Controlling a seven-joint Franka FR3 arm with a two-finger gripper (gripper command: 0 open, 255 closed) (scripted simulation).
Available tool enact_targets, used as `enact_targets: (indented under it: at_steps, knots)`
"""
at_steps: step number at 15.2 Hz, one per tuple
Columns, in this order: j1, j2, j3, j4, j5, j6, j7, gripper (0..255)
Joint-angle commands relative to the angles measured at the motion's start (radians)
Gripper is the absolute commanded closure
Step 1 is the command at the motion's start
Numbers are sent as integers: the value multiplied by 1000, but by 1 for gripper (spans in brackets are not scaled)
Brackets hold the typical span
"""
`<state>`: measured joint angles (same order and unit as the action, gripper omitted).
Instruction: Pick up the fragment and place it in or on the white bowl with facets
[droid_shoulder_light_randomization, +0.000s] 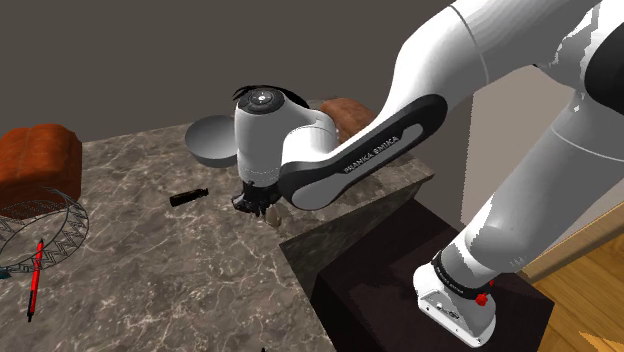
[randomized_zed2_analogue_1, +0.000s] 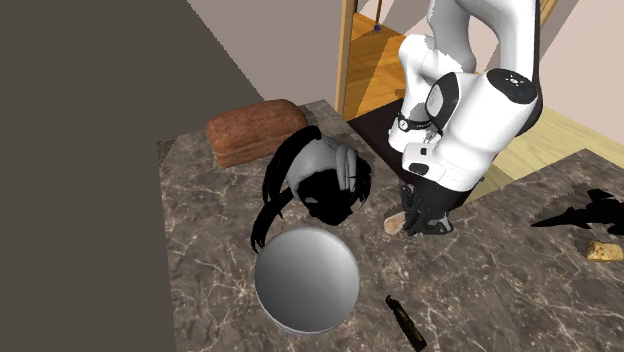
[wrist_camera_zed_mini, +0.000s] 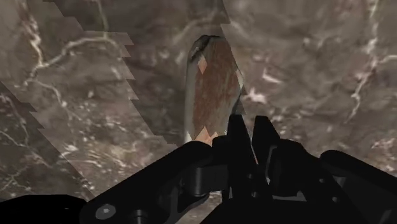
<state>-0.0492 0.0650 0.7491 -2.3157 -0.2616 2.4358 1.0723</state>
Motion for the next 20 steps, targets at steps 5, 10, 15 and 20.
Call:
enact_targets:
  at_steps: [5,10,15,20]
  knots:
    - [0,3,0,-3,-1,0,1,255]
    - [-49,-191,-49,-137,567,113,-481,0]
    - [48,-295,-301,-220,1114,44,-997,0]
    - [62,-220,-275,-213,1141,122,-1016,0]
